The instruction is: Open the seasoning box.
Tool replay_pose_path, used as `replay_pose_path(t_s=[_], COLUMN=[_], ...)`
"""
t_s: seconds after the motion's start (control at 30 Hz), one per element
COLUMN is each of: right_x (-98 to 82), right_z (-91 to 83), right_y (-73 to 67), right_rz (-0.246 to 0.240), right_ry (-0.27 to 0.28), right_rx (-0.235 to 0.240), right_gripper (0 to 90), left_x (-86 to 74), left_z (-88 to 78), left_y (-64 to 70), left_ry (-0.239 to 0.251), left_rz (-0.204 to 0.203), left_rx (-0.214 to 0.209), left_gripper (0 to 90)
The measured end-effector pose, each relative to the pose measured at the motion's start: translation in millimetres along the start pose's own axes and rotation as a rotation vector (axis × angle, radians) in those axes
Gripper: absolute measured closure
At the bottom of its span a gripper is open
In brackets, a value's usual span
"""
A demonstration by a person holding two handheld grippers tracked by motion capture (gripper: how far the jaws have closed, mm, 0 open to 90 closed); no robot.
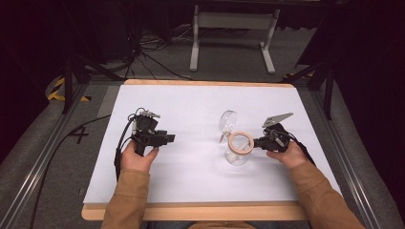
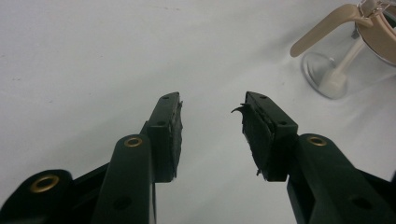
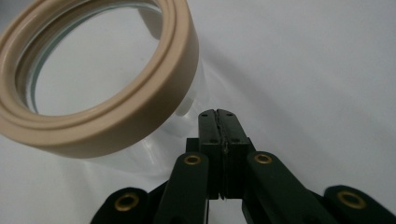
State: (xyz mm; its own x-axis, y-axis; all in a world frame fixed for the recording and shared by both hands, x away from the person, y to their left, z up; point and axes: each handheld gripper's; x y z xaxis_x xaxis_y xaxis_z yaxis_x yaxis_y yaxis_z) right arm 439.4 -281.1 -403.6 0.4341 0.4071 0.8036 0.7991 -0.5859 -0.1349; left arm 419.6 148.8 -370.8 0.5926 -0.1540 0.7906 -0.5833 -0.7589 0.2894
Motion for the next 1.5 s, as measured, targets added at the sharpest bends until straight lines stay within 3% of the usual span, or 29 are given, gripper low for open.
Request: replay_pose_path(t_s=[0.27, 0.67, 1.17, 1.4, 1.43, 1.47, 1.5], right_x=[-1.4, -3.4, -1.9, 0.5, 5.3, 5.3, 8.2], right_z=[-0.8, 4.5, 15.6, 10.6, -0.5, -0.5, -7.9], right_y=[-9.0, -29.2, -49.8, -49.2, -47.0, -47.0, -44.5], right_rz=[-0.010, -0.063, -0.121, -0.136, -0.160, -0.160, -0.153], right_ry=[-0.043, -0.092, -0.119, -0.109, -0.074, -0.074, -0.038], right_rx=[0.022, 0.077, 0.127, 0.118, 0.086, 0.086, 0.072], right_gripper=[90.0, 90.0, 89.9, 89.9, 89.9, 89.9, 89.9], left_x=[0.4, 1.7, 1.9, 1.8, 1.9, 1.9, 2.0], left_z=[1.4, 1.8, 2.2, 1.1, 0.3, 0.3, -0.2], left_y=[0.5, 0.2, -0.2, -0.2, -0.1, -0.1, -0.1], left_ry=[0.000, 0.003, 0.002, 0.006, 0.011, 0.011, 0.015], left_rz=[-0.002, -0.005, -0.003, -0.005, -0.005, -0.005, -0.003], left_rx=[-0.006, -0.008, -0.012, -0.016, -0.016, -0.016, -0.018], left_gripper=[57.3, 57.3, 57.2, 57.2, 57.2, 57.1, 57.1])
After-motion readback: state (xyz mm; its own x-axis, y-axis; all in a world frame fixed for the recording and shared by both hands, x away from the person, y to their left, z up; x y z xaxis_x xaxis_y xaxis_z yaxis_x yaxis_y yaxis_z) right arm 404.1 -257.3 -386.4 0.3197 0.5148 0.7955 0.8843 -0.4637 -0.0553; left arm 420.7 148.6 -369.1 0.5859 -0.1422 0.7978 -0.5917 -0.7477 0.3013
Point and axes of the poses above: each handheld gripper's, and its own axes: z roughly forward along the jaws, x roughly out of its top, y roughly to its right, and after that the axes turned 13 degrees about y, right-handed
